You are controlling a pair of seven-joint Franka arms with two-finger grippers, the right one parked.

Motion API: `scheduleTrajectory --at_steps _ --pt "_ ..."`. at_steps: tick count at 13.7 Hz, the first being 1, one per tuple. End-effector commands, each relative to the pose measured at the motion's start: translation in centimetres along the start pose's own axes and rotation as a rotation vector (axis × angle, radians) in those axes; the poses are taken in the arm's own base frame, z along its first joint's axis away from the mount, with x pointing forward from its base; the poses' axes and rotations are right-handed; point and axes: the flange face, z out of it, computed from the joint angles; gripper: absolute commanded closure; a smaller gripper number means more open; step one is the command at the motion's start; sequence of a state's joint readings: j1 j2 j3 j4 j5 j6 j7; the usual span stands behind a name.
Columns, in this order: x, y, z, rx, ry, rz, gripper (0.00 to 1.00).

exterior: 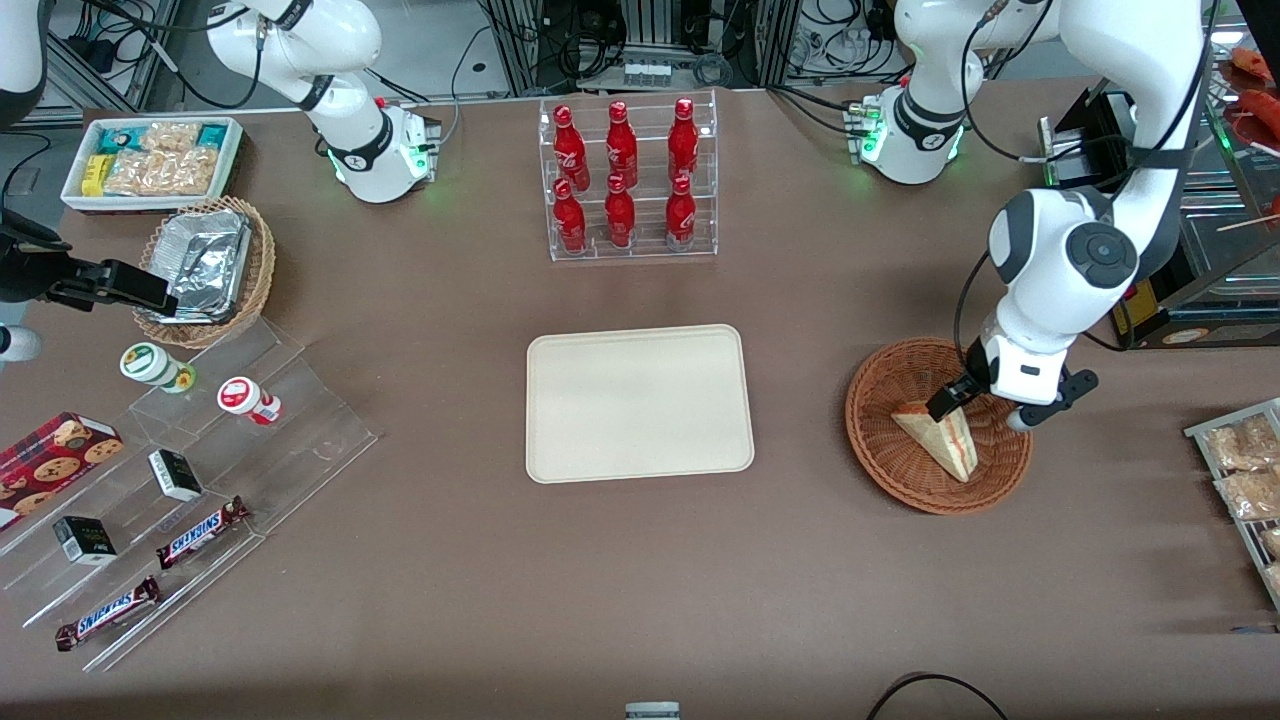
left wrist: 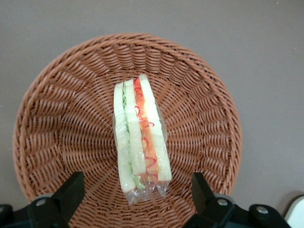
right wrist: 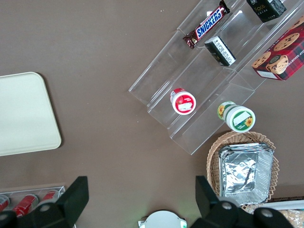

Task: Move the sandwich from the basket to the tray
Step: 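Close the left gripper on the wrapped sandwich and lift it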

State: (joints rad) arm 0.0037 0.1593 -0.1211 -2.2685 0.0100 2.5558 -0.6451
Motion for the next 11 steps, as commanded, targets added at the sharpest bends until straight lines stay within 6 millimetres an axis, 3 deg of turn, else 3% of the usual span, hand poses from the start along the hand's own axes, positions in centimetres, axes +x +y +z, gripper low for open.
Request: scheduleTrajectory --at_steps 1,8,9,10,11 --pt "-0.3 -0.1 1.0 -0.006 0.016 -0.018 0.00" --pt "-0.4 -0.1 4.4 -0.023 0.019 -0.038 0.01" --pt "-0.4 -0.1 4.5 -0.022 0.018 -0.040 0.09" --pt "-0.5 0.0 4.7 -0.021 0.015 -0.039 0.34" --pt "-0.5 0.0 4.8 -0.020 0.014 -0.042 0.68"
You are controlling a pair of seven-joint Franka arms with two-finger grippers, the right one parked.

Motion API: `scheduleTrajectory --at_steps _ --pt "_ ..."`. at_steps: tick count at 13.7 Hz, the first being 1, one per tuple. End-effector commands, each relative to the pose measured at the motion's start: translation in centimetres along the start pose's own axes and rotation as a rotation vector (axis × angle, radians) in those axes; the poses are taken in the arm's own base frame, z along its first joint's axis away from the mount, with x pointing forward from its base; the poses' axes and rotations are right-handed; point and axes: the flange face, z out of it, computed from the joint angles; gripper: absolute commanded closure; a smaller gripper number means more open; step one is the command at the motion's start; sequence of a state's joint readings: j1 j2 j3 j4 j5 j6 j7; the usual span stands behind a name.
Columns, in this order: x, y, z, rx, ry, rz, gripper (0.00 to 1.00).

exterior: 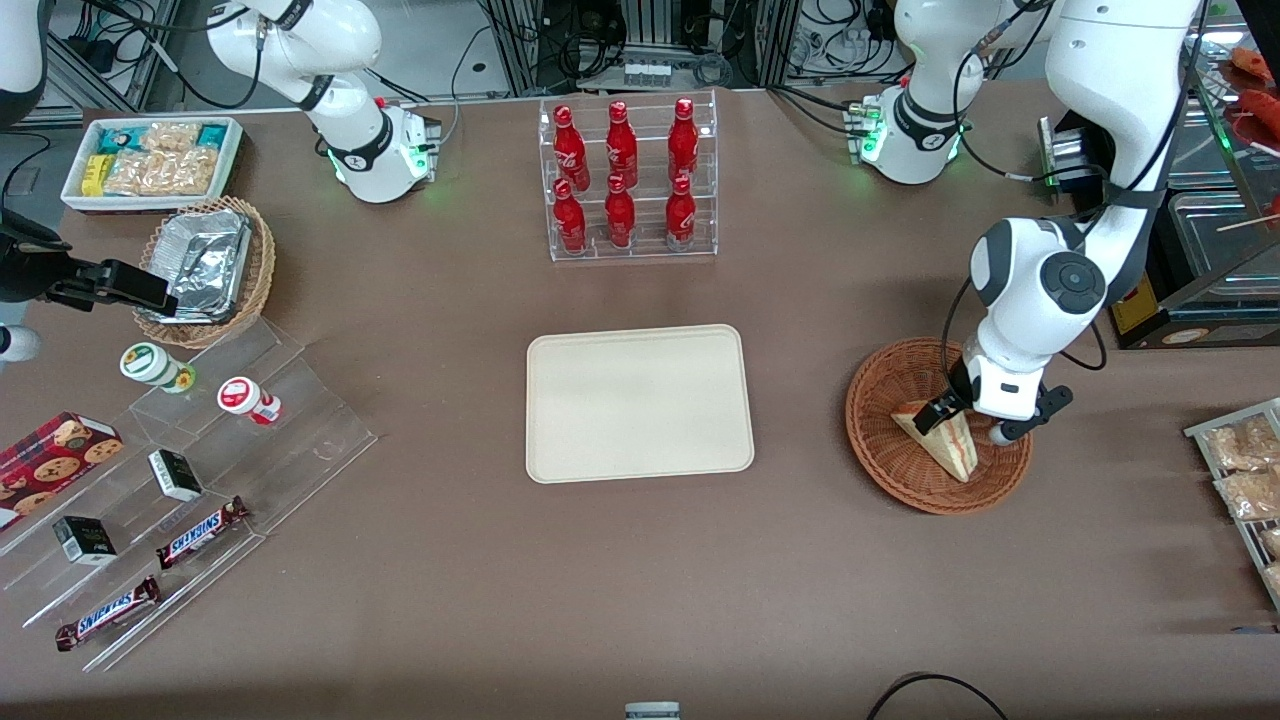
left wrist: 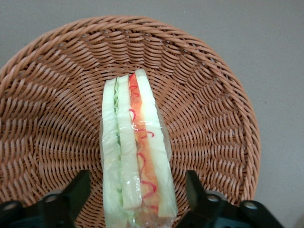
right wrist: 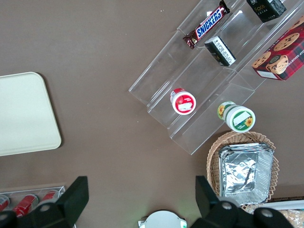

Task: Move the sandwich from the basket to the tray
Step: 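Close the left gripper on the wrapped sandwich and lift it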

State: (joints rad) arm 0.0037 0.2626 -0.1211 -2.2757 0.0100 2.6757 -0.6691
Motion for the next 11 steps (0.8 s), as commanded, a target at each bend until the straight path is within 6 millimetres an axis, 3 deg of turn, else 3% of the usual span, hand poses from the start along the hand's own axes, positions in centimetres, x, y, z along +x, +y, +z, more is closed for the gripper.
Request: scheduleTrajectory --at_steps 1,3,7,11 --pt "-0.2 0.2 0.0 -0.005 0.015 -0.016 0.99" --pt "-0.1 0.4 -0.6 -0.008 0.020 -0.011 1.00" --pt "0.3 2.2 -5.7 -0.006 0.034 0.016 1.00" --pt "-0.5 9.4 -12.4 0.088 -0.004 0.160 1.00"
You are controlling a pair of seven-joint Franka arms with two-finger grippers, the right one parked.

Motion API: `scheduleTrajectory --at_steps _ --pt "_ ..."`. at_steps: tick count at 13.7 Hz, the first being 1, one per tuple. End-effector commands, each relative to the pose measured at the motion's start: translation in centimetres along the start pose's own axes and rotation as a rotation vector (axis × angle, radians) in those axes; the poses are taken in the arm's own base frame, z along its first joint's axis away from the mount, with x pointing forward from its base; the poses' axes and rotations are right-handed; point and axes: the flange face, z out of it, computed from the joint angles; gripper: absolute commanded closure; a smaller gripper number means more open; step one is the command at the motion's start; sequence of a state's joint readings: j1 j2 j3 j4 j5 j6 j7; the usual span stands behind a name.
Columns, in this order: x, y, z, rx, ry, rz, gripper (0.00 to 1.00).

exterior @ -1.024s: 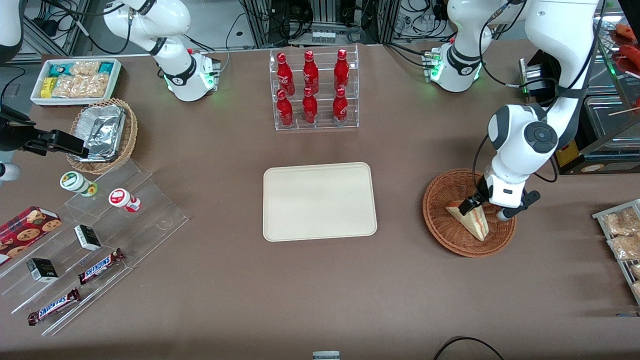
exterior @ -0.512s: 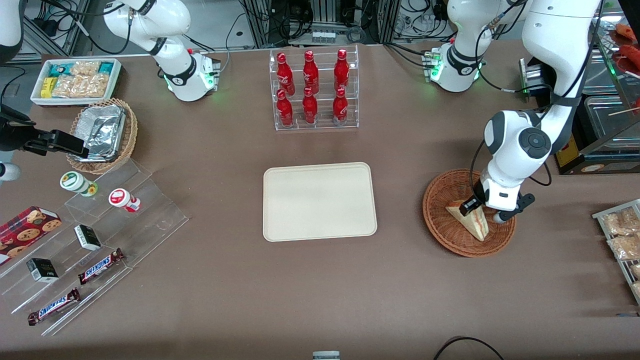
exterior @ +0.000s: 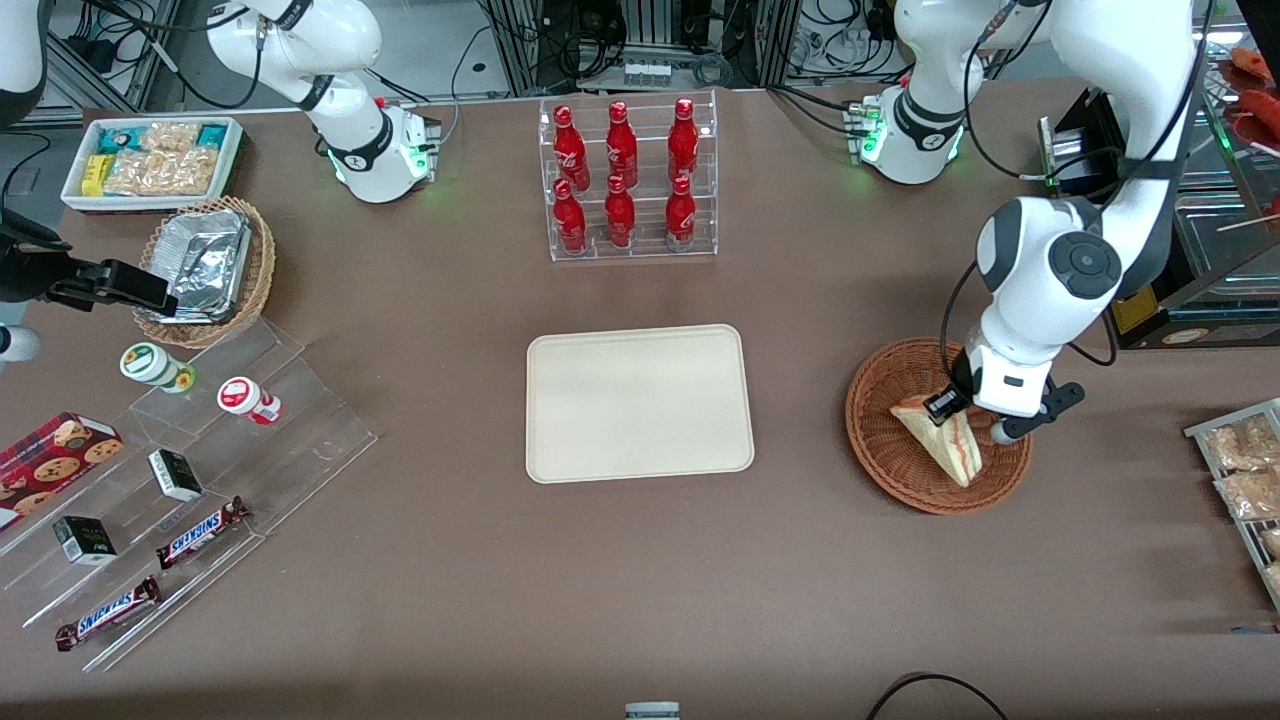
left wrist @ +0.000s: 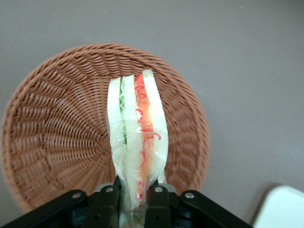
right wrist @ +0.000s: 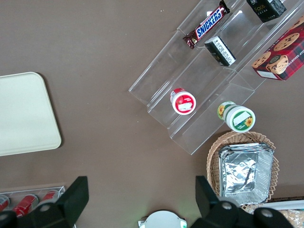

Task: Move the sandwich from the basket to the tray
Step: 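Carry the sandwich with the left gripper over the cream tray, then lower the sandwich onto the tray and open the left gripper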

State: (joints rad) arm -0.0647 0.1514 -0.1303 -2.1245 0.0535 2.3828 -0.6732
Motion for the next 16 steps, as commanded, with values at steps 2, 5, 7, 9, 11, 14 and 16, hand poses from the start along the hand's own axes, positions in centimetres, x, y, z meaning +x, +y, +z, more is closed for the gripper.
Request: scheduleTrajectory --at_steps 2,5,7,9,11,14,16 --pt "-1.4 7.8 -6.3 0.067 -0.025 0.127 1.00" --pt "-5.5 13.2 -7.4 0.071 -0.045 0.241 1.00" --pt "-8.9 17.3 -7.5 0.051 -0.043 0.308 1.00" --pt "-11.8 21.7 -6.6 0.034 -0.049 0.359 1.00" --pt "-13.9 25.4 -4.7 0.029 -0.058 0.370 1.00" --pt "-18.4 30.0 -1.1 0.030 -0.080 0.453 1.00" --pt "-20.2 32.0 1.9 0.037 -0.099 0.483 1.00"
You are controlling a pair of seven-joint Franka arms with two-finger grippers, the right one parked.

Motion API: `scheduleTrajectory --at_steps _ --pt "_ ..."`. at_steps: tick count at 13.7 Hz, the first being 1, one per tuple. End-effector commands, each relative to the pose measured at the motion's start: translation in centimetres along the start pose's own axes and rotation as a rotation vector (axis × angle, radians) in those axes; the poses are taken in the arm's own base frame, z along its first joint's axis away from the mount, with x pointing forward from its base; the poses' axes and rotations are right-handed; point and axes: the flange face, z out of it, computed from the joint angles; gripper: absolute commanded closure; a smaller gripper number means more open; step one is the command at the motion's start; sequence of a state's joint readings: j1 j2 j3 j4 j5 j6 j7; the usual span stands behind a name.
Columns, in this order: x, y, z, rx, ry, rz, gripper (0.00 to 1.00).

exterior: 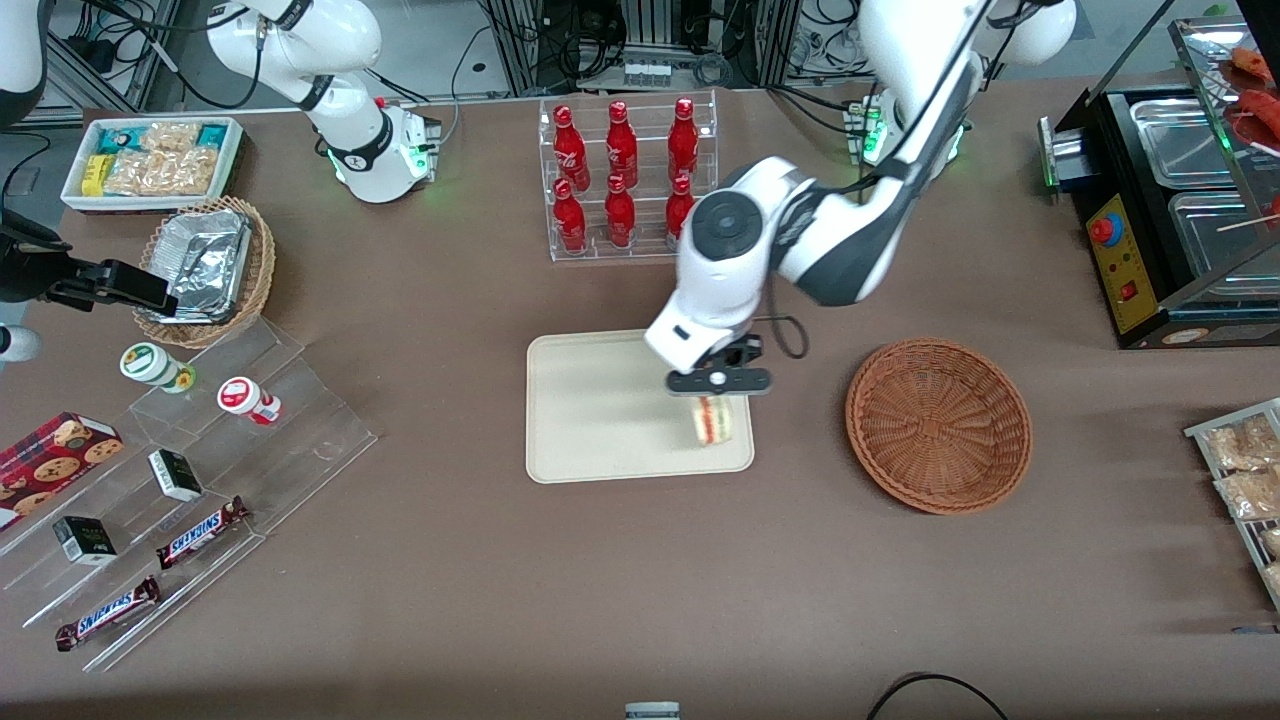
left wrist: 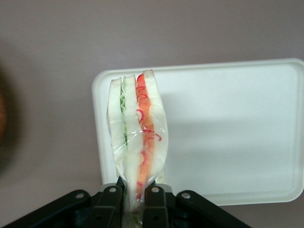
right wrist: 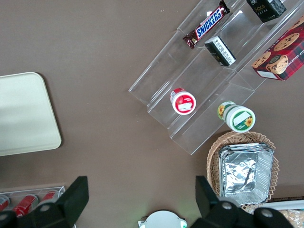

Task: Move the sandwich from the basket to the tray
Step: 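Lower the sandwich onto the tray and open the left gripper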

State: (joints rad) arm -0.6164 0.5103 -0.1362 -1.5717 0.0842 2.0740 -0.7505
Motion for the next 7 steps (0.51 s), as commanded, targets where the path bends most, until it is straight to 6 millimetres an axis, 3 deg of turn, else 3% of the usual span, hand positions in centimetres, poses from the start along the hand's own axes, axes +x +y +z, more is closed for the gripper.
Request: scheduleTrajectory --at_steps 1,7 --pt "0.3 4.5 2.6 0.001 0.006 0.030 1.00" --pt "-0.1 7.3 6.9 -0.050 0.035 0.024 1.00"
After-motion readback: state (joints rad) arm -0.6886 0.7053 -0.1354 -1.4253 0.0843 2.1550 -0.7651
